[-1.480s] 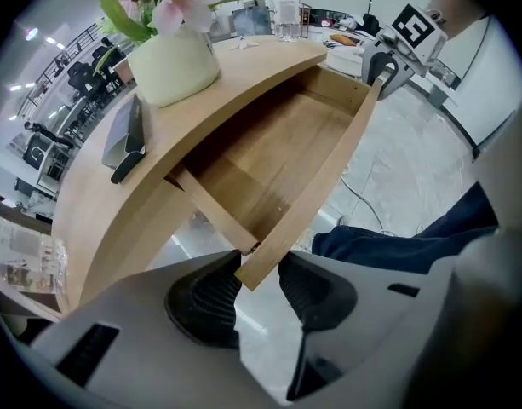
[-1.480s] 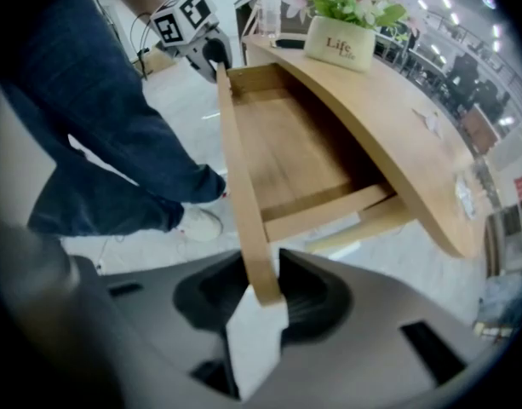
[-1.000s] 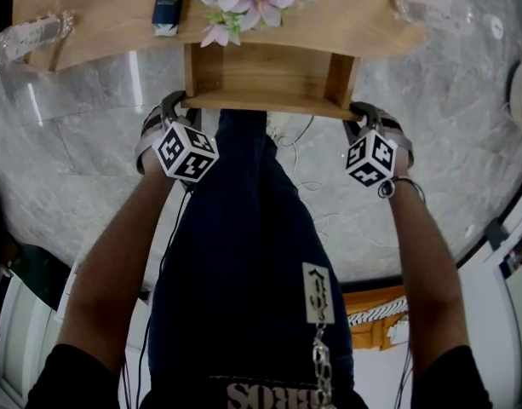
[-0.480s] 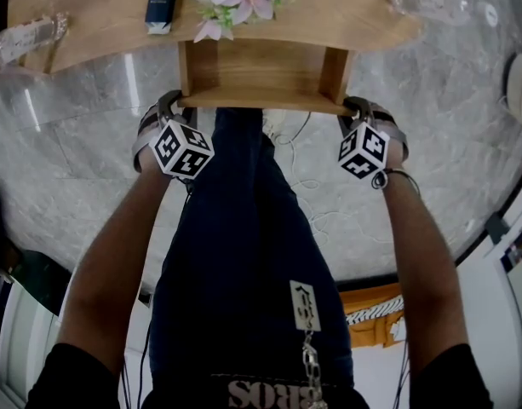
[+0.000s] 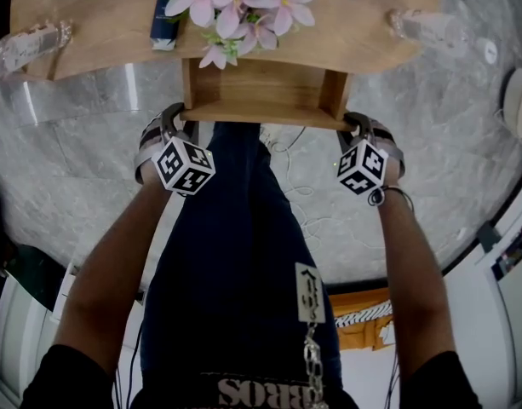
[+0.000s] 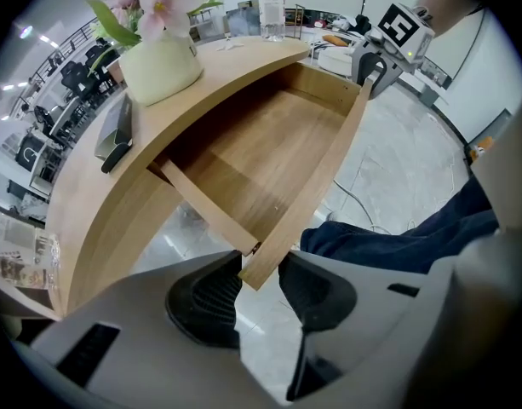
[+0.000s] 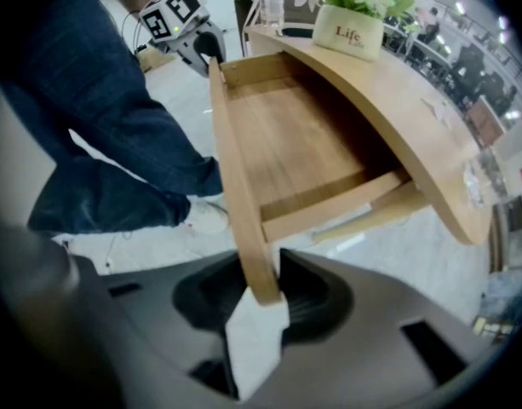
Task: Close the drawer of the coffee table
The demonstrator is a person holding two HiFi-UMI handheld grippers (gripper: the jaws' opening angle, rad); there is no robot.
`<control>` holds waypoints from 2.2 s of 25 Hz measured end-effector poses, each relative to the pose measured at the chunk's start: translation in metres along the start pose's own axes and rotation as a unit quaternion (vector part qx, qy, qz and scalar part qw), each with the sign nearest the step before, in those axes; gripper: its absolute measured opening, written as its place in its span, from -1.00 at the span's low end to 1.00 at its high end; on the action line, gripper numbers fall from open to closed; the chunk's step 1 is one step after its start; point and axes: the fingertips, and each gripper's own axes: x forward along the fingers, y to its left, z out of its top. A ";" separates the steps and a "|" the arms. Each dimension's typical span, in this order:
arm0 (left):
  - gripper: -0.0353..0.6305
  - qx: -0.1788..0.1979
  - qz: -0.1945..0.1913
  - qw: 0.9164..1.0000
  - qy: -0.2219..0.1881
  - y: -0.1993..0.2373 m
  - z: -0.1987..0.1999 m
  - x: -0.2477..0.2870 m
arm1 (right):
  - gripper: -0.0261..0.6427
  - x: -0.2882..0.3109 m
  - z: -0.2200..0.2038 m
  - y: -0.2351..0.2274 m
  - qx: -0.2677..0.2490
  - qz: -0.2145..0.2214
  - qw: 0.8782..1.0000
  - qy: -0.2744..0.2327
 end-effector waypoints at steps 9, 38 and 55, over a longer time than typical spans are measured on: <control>-0.43 -0.005 -0.009 1.000 0.012 0.048 0.033 0.007 | -0.52 -0.003 0.019 -0.050 0.029 -0.011 1.000 -0.002; -0.73 -0.363 -0.003 0.925 -0.112 0.102 0.040 -0.127 | -0.73 -0.174 0.019 -0.096 0.253 -0.195 0.943 -0.094; -0.83 -0.174 0.013 0.785 -0.595 0.117 0.274 -0.580 | -0.82 -0.606 0.208 -0.087 0.246 -0.213 0.746 -0.581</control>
